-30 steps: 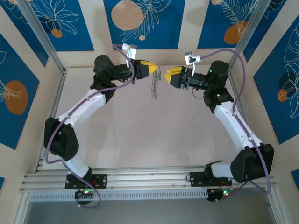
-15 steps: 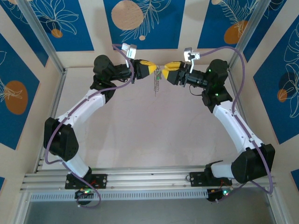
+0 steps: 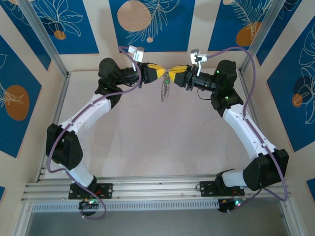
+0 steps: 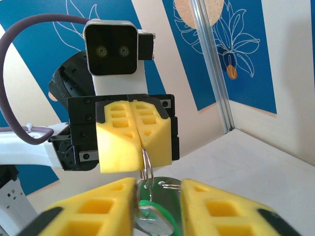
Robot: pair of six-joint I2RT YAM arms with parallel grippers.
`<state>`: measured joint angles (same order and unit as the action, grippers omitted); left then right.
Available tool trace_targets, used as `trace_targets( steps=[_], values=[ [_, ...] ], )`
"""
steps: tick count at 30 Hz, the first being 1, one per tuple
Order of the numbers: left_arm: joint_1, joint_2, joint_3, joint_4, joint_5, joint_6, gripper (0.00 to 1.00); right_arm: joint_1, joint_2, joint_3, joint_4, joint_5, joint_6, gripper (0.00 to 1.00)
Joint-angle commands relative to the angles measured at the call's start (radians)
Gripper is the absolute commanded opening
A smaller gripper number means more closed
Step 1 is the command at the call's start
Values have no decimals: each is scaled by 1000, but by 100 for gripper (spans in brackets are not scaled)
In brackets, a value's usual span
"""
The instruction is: Put the keys on the keyring
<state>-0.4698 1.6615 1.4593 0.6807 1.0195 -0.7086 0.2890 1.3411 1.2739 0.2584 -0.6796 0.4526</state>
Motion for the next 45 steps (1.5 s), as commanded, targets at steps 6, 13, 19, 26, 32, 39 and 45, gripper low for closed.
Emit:
trace_targets(
  steps=[6,13,19,26,32,39,45],
  values=[
    [-8,-32,13,46,-6,-8,0,13,-6,1,-51,12,-48,1],
    [-9,-36,9,48,-13,-3,0,39,-12,-3,-82,21,-80,0],
    [-13,-36,6,48,-17,-2,0,77,-18,-1,-123,60,-123,0],
    [-18,-36,7,45,-20,4,0,88,-32,-16,-108,129,-109,0],
    [-22,-37,2,39,-25,9,0,106,-54,-28,-67,83,-86,26],
    [-26,-34,2,45,-32,9,0,37,-141,-71,-35,23,-51,46],
    [-28,-33,-1,57,-33,5,0,-36,-189,-97,13,31,13,46]
  ],
)
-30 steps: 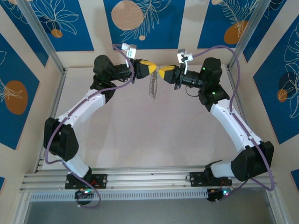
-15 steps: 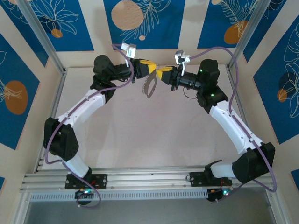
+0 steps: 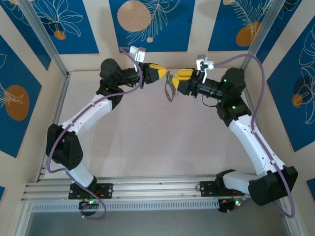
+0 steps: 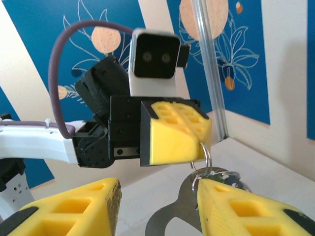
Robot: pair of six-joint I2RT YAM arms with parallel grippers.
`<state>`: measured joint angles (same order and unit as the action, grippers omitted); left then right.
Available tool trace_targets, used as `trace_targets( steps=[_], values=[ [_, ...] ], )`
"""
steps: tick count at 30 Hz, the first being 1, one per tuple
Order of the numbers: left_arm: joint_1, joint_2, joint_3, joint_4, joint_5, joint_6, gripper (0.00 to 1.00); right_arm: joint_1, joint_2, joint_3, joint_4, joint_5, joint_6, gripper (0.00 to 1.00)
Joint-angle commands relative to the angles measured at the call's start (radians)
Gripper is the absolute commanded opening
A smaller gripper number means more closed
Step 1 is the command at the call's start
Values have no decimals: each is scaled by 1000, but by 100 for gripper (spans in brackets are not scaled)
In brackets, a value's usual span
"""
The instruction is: Put the keys on the keyring
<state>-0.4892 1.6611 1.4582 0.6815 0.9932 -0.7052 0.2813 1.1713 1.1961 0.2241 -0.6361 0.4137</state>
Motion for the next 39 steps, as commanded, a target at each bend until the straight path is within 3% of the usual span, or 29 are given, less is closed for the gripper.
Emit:
trace_targets(
  steps=[1,8,18,29,39],
  values=[
    [-10,-33,1,59,-7,0,0,-36,-18,-20,57,-8,66,46],
    [-14,-24,1,96,-4,-27,0,-65,36,-18,175,15,170,46],
    [-21,-14,-8,165,-20,-82,0,-57,142,-29,398,-56,325,46],
    [-25,15,0,220,-26,-133,0,-18,172,-56,473,-52,346,45],
    [-31,25,7,216,-27,-131,0,-4,193,-40,475,-56,343,37]
  ],
)
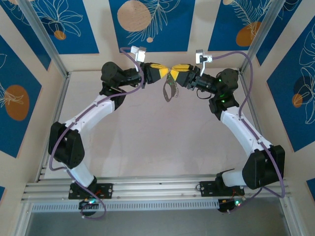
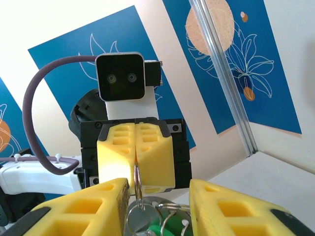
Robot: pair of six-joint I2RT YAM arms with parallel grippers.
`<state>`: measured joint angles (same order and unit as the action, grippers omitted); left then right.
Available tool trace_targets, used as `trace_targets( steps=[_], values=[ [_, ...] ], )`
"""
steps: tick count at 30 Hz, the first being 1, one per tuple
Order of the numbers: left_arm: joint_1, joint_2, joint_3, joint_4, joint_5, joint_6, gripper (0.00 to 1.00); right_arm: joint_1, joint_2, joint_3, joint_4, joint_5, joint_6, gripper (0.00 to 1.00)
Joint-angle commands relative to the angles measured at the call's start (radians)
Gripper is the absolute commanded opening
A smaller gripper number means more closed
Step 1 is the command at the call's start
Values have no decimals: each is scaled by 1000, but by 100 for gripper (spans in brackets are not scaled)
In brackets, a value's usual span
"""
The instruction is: Put the keys on the keyring
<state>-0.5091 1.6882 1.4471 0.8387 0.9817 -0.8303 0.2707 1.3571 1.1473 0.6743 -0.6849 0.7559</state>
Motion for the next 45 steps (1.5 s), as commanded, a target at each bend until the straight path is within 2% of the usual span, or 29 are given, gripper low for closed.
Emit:
trace_targets(
  steps=[1,4,9,11,16,17,21,24,28,35,38,45],
  values=[
    [-10,0,19,59,-15,-5,0,8,8,10,25,-7,0,35],
    [-12,2,22,57,-15,-5,0,8,12,13,14,-6,-5,27],
    [-16,8,32,52,-8,-3,0,8,15,20,4,-11,-13,6],
    [-17,9,34,51,-5,-4,0,8,16,28,-5,-19,-18,0],
    [-16,10,40,23,5,7,0,-1,6,59,-103,-34,-79,0],
    [-13,8,41,8,6,21,3,-5,1,75,-149,-39,-106,0],
    [9,-14,41,-78,10,90,28,-38,-8,167,-396,-85,-244,0],
    [32,-28,39,-134,15,133,40,-59,1,254,-621,-131,-378,0],
    [54,-39,53,-231,34,204,44,-87,27,359,-851,-189,-512,0],
    [62,-36,146,-546,71,434,49,-89,99,539,-1209,-221,-735,0],
    [62,-25,180,-619,96,475,50,-88,122,578,-1274,-232,-772,0],
    [60,-7,220,-648,156,473,52,-79,148,594,-1306,-258,-796,0]
  ],
)
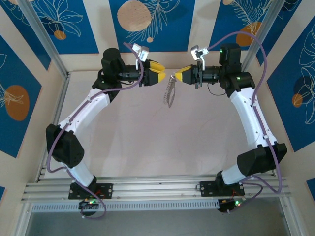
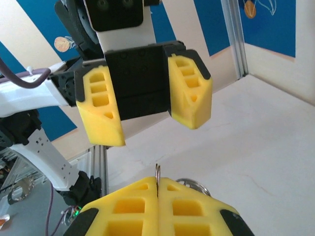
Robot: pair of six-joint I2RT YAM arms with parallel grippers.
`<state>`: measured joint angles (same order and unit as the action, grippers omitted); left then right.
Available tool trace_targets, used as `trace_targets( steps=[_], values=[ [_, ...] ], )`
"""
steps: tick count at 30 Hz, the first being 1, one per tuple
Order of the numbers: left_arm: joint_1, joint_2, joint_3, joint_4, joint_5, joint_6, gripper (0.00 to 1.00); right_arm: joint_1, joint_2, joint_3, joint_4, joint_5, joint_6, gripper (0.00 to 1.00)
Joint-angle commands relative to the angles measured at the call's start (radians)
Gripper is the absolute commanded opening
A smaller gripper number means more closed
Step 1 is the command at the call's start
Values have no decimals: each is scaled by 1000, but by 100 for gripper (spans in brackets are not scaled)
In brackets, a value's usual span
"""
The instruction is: Put the keys on the keyring
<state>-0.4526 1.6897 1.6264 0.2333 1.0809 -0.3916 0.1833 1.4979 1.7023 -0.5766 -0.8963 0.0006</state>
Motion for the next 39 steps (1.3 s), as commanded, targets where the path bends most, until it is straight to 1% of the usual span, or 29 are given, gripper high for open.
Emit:
trace_targets(
  steps=[1,15,25,30,39],
  values=[
    [4,-4,44,-45,64,34,52,11,10,40,-57,-49,-43,0],
    [-27,40,73,-52,93,20,51,46,19,30,-42,-49,-50,0],
    [-46,55,74,-44,115,8,48,49,12,18,-16,-44,-36,0],
    [-52,60,73,-32,126,-1,41,50,8,10,-6,-38,-30,0],
    [-59,62,75,-13,128,-13,24,50,-4,-10,17,-35,-22,0]
  ],
)
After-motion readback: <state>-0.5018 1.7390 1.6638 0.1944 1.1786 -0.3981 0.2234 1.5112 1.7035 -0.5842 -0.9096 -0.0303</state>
